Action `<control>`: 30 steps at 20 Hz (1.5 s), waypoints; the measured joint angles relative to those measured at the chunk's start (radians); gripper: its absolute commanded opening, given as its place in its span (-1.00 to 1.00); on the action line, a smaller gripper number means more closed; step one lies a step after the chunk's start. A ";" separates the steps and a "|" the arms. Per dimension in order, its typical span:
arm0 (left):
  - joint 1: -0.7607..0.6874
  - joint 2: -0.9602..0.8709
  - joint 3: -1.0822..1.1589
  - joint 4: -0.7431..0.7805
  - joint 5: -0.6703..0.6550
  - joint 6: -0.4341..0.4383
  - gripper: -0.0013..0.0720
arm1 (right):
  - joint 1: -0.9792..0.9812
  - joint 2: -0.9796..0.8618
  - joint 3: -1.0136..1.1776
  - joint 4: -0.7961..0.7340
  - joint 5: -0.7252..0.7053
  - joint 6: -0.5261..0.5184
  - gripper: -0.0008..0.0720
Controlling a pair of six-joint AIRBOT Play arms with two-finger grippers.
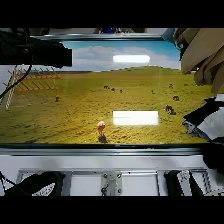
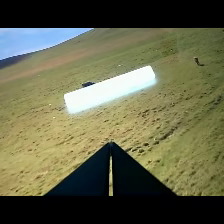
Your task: Fold the clothes and pants, and hang the long-sleeved shirts on hangers.
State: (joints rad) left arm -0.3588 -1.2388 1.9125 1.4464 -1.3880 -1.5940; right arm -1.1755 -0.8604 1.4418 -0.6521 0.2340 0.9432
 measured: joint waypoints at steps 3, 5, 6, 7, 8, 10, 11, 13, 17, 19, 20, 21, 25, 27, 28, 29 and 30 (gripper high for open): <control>0.000 0.000 0.000 0.000 0.000 -0.002 -0.92 | 0.000 0.004 0.000 0.000 -0.003 0.000 -0.94; 0.000 0.000 0.000 0.000 0.000 -0.002 -0.92 | 0.000 0.006 0.000 0.000 -0.003 0.000 -0.95; 0.000 0.000 0.000 0.000 0.000 -0.001 -0.92 | 0.000 0.008 0.000 -0.001 -0.002 0.000 -0.94; 0.000 0.000 0.000 0.000 0.000 -0.001 -0.92 | 0.000 0.010 0.000 -0.002 -0.002 0.000 -0.94; 0.000 0.000 0.000 0.000 0.000 0.000 -0.92 | 0.000 0.013 0.000 -0.003 -0.002 0.000 -0.94; 0.000 0.000 0.000 0.000 0.000 0.002 -0.92 | 0.000 0.021 0.000 -0.003 -0.002 0.000 -0.94; 0.000 0.000 0.000 0.000 0.000 0.002 -0.92 | 0.000 0.027 0.000 -0.003 -0.002 0.000 -0.94; 0.000 0.000 0.000 0.000 0.000 0.002 -0.92 | 0.000 0.040 0.000 -0.003 -0.002 0.000 -0.94; 0.000 0.000 0.000 0.000 0.000 0.002 -0.92 | 0.000 0.066 0.000 -0.003 0.000 0.000 -0.94; 0.000 0.000 0.000 0.000 0.000 0.002 -0.92 | 0.000 0.074 0.000 -0.003 0.000 0.000 -0.94; 0.000 0.000 0.000 0.001 0.000 0.002 -0.92 | 0.000 0.078 0.000 -0.003 0.000 0.000 -0.94; 0.000 0.000 0.000 0.001 0.000 0.001 -0.92 | 0.000 0.081 0.000 -0.003 0.000 0.000 -0.94; 0.000 0.000 0.000 0.001 0.000 0.002 -0.92 | 0.000 0.084 0.000 -0.006 0.000 -0.001 -0.94; 0.000 0.000 0.000 0.001 0.000 0.002 -0.92 | 0.000 0.081 0.000 -0.022 -0.002 -0.004 -0.94; 0.000 0.000 0.000 0.001 0.000 0.001 -0.92 | 0.000 0.079 0.000 -0.032 -0.002 -0.005 -0.94; 0.000 0.000 0.000 0.001 0.000 0.001 -0.92 | 0.000 0.077 0.000 -0.042 -0.003 -0.005 -0.94; 0.000 0.000 0.000 0.001 0.000 0.001 -0.92 | 0.000 0.074 0.000 -0.054 -0.003 -0.008 -0.94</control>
State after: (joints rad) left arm -0.3588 -1.2388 1.9125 1.4475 -1.3880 -1.5929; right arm -1.1755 -0.7868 1.4422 -0.7063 0.2310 0.9356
